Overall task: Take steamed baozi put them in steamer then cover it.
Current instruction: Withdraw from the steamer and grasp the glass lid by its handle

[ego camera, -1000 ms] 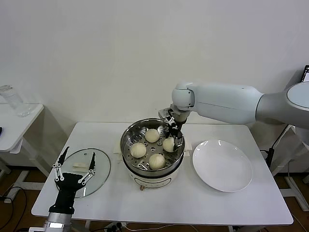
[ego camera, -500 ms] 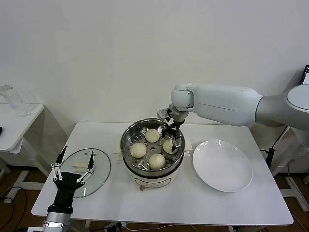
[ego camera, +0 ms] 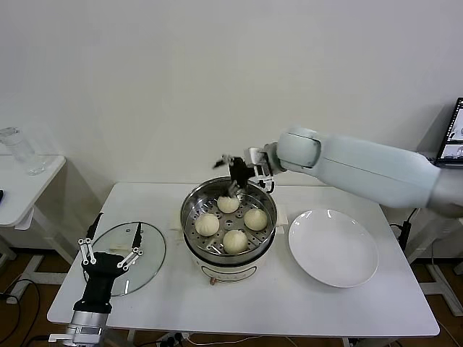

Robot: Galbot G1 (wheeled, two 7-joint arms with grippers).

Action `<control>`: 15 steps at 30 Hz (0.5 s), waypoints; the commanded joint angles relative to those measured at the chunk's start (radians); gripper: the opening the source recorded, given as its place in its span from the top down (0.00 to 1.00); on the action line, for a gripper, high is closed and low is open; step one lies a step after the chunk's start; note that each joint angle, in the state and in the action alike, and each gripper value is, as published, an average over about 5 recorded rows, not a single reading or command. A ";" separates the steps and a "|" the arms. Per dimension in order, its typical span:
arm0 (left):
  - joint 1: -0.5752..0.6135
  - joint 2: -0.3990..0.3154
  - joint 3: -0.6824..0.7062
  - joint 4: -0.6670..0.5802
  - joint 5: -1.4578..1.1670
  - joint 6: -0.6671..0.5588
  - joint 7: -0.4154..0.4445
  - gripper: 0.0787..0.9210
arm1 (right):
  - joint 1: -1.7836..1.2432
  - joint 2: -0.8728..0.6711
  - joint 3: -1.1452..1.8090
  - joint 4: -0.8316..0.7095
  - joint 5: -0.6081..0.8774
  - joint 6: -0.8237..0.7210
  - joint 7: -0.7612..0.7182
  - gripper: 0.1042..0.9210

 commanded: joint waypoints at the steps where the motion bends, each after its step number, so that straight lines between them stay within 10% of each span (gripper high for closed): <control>1: -0.018 0.006 0.012 0.023 0.121 0.038 -0.039 0.12 | -0.512 -0.189 0.553 0.149 -0.070 0.189 0.734 0.12; 15: -0.027 0.025 -0.023 0.118 0.399 0.026 -0.068 0.12 | -1.394 0.060 1.428 0.124 -0.344 0.388 0.754 0.12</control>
